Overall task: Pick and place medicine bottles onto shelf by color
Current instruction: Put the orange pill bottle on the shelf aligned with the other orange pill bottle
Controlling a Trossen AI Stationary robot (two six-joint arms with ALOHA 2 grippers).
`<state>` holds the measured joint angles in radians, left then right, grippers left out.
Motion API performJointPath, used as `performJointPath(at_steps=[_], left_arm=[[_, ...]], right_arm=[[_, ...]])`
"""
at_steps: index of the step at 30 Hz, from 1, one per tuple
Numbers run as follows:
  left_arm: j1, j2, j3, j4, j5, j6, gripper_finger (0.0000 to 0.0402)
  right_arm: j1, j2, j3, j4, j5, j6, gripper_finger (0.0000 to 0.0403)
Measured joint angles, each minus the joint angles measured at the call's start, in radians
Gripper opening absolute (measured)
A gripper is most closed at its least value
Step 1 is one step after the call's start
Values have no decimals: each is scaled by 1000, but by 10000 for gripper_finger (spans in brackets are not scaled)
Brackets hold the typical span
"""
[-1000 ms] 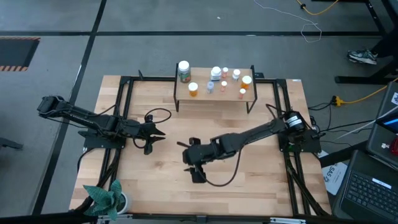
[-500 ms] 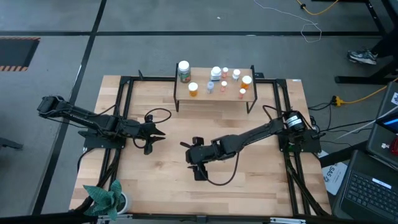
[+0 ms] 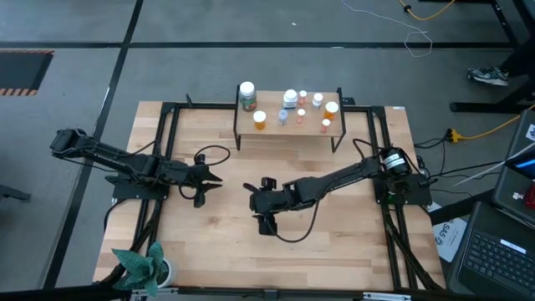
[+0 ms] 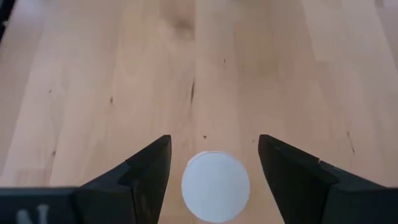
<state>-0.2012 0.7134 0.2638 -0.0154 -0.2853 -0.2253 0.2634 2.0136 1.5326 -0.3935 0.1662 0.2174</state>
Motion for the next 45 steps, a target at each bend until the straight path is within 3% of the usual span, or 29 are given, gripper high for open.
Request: performJointPath(at_steps=[17,22,34,41,45], left_arm=[[0,0,0,0,-43,0,80],[0,0,0,0,-43,0,80],[0,0,0,0,-44,0,80],[0,0,0,0,-44,0,80],[0,0,0,0,-44,0,80]], right_arm=[[1,0,-48,-23,-60,-121,243],[1,1,-78,37,-6,-122,243],[2,1,-79,72,-3,-173,243],[-7,1,-79,132,-3,-73,249],[-13,1,-79,113,3,-40,280]])
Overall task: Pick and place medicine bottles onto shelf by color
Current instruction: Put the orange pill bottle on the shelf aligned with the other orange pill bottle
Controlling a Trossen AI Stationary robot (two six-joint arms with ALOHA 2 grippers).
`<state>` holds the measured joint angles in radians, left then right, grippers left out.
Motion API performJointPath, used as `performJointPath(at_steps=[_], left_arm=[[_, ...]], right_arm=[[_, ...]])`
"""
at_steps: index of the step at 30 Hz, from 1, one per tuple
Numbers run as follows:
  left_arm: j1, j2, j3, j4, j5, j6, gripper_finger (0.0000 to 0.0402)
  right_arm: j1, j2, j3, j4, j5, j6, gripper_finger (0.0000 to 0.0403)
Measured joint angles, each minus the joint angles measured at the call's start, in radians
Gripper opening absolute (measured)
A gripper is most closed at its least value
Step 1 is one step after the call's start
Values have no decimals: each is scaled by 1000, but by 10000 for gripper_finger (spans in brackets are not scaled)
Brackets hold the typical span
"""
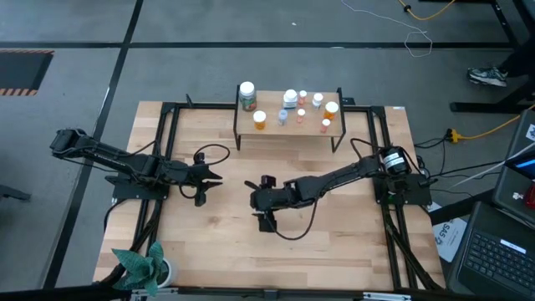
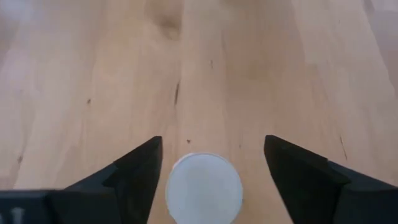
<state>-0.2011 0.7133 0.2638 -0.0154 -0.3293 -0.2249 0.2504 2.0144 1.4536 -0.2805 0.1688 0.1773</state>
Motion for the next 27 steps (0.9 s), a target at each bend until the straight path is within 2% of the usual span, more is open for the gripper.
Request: performJointPath(at_steps=[4,7,19,24,27], left_arm=[[0,0,0,0,0,0,80],[0,0,0,0,0,0,80],[0,0,0,0,-2,0,80],[0,0,0,0,-2,0,80],[0,0,0,0,-2,0,80]], right_arm=[[2,0,0,10,-60,1,320],[3,0,0,30,-73,1,335],[2,0,0,-30,-73,-65,338],[2,0,0,-45,4,-79,338],[1,0,0,-54,-32,-81,338]])
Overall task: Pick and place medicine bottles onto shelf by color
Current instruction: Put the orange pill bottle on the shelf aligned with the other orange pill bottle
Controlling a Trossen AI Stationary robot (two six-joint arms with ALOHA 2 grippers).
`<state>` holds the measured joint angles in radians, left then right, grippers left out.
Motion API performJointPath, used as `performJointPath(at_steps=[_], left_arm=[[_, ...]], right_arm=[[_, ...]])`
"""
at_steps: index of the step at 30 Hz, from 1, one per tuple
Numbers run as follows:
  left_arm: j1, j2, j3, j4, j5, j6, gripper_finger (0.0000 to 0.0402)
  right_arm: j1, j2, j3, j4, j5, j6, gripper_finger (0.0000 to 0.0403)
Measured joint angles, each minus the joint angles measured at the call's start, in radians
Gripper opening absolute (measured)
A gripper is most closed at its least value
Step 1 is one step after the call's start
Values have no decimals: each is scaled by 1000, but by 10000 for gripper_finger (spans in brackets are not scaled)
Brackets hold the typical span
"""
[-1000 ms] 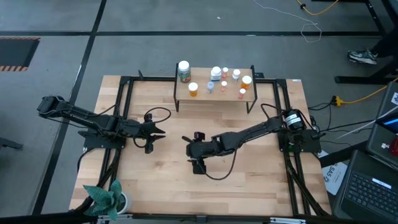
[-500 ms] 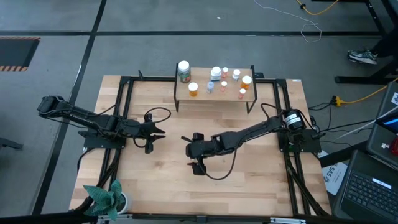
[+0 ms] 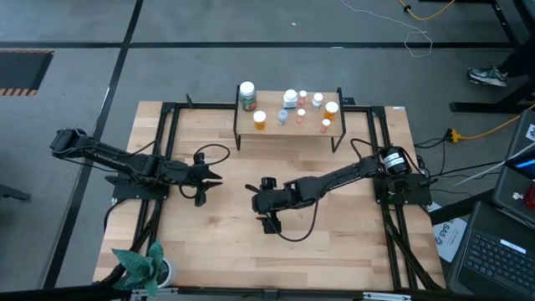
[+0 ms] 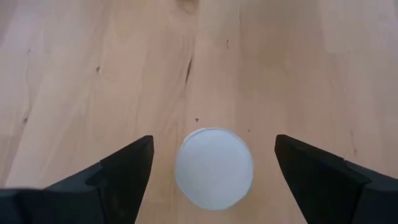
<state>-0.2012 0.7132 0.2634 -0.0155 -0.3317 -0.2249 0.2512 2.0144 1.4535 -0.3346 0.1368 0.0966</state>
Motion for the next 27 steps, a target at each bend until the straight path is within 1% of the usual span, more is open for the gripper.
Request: performJointPath(at_steps=[5,8,9,15,20,27], left_arm=[[0,0,0,0,-1,0,80],[0,0,0,0,-2,0,80],[0,0,0,0,-2,0,80],[0,0,0,0,-1,0,80],[0,0,0,-6,-1,0,80],[0,0,0,-14,-1,0,80]], right_arm=[[1,4,-5,-11,-8,0,338],[1,4,-5,-13,49,-1,338],[-1,4,-5,-16,50,-5,338],[-3,26,-6,-31,35,-2,338],[-2,75,-5,-8,23,5,338],[-3,77,-5,13,27,5,338]])
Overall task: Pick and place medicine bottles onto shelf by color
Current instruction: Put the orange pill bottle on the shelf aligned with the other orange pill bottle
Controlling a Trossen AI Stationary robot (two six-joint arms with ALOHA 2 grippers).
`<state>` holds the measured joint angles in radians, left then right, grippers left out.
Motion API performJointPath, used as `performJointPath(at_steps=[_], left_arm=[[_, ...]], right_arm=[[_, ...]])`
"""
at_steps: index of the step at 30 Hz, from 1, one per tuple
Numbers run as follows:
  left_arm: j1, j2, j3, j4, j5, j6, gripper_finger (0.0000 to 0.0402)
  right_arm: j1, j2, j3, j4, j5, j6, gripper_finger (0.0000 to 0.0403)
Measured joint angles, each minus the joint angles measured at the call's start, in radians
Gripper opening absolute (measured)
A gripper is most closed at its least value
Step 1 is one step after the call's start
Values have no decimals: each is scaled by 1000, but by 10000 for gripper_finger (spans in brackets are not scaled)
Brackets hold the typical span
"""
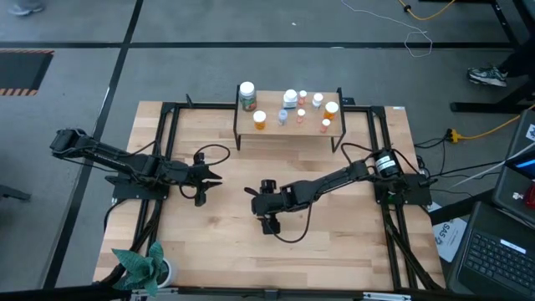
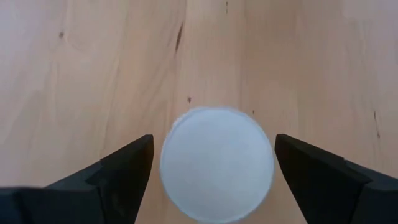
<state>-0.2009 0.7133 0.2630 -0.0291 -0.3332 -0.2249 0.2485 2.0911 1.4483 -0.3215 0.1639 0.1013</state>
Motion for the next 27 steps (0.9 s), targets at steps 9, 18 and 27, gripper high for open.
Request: performJointPath(at_steps=[9,18,27], left_arm=[[0,0,0,-1,-7,0,80],[0,0,0,-5,-7,0,80],[0,0,0,-7,-7,0,80]], right_arm=[[0,-1,0,6,0,37,299],[-1,-2,4,-5,1,95,204],[-30,-2,207,-343,126,112,211]])
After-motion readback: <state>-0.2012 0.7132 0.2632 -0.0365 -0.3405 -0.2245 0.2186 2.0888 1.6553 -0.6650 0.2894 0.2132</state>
